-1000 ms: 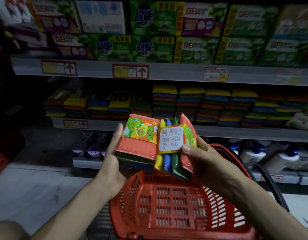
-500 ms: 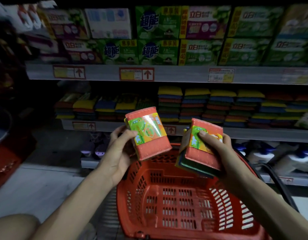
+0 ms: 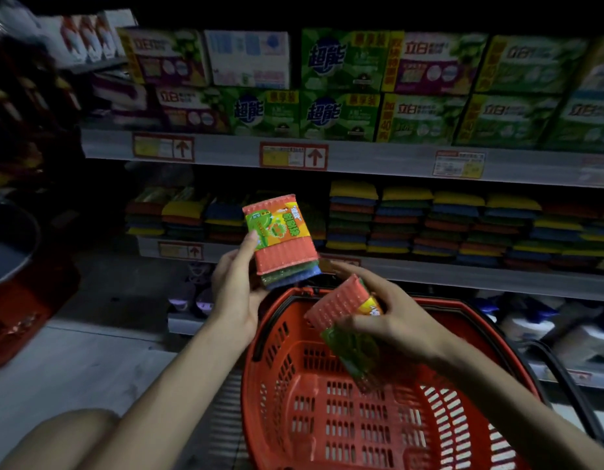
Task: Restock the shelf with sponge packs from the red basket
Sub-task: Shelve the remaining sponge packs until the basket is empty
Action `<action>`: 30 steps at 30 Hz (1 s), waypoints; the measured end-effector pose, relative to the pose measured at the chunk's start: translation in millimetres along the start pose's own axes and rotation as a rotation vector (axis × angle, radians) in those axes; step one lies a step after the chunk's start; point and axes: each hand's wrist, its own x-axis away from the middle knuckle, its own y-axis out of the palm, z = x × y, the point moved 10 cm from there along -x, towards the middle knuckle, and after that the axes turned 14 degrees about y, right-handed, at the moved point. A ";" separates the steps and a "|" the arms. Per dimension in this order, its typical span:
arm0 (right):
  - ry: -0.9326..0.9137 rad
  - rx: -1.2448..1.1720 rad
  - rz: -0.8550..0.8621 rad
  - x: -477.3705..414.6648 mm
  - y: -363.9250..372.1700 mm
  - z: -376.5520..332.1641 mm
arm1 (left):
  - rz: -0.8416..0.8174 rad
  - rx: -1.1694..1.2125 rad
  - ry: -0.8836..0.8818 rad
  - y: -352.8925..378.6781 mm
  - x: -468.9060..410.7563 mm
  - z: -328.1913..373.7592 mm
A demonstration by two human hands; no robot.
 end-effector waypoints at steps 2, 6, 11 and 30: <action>-0.017 -0.005 -0.044 -7.5 9.3 -7.4 | 0.001 0.010 -0.001 3.1 -6.0 -3.0; -0.022 0.015 -0.034 -26.7 21.5 -17.0 | 0.045 0.023 0.014 -1.1 -21.0 -3.7; -0.075 -0.060 -0.021 -40.9 38.0 -21.4 | -0.055 -0.053 0.069 -1.2 -37.0 3.9; -0.121 -0.161 0.203 -78.6 28.8 -19.5 | -0.055 -0.138 0.205 20.9 -63.6 -4.2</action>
